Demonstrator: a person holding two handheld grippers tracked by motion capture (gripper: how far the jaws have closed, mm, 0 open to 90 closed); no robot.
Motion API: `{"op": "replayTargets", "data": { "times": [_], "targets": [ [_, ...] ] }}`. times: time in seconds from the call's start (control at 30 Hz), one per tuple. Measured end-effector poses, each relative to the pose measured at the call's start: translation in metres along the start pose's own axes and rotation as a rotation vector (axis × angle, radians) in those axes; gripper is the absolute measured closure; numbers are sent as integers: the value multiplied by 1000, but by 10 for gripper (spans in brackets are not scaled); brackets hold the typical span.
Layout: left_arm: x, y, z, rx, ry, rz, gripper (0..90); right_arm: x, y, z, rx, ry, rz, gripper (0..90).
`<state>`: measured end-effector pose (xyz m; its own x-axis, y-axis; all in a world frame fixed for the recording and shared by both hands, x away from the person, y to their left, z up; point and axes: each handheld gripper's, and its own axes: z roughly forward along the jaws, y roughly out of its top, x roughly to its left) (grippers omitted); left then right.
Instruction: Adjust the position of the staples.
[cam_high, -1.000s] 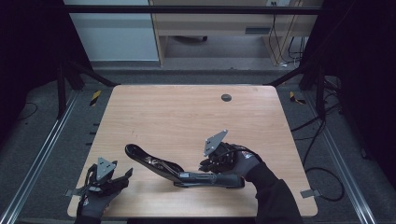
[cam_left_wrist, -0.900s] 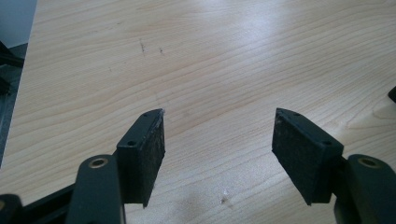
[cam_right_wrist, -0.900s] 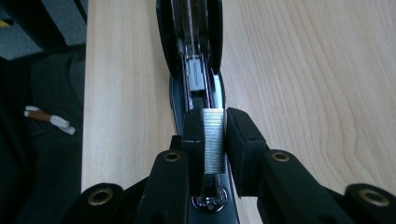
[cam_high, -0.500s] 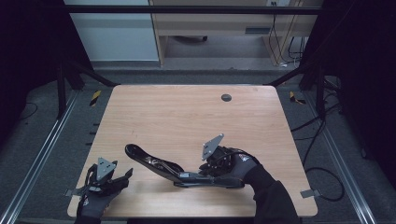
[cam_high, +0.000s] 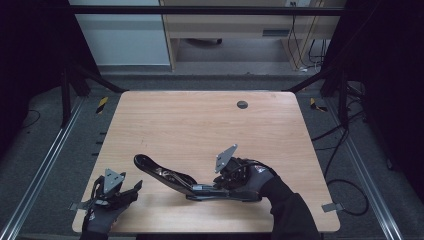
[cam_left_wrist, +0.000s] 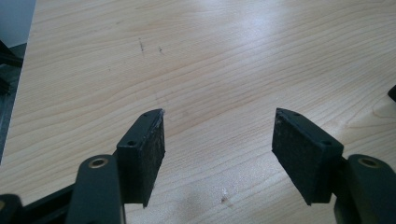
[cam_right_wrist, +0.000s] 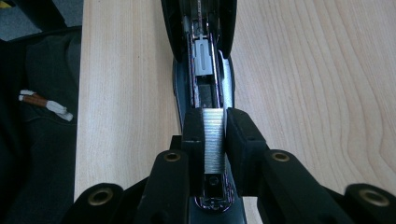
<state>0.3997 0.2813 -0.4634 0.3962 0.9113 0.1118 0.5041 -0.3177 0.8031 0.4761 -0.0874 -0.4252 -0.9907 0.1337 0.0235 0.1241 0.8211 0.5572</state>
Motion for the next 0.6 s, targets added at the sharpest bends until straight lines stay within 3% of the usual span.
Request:
{"op": "replayTargets", "data": {
  "times": [0.6],
  "targets": [
    [0,0,0,5,-1,0,338,-1,-1,4,27,3,-17,783]
  ]
}}
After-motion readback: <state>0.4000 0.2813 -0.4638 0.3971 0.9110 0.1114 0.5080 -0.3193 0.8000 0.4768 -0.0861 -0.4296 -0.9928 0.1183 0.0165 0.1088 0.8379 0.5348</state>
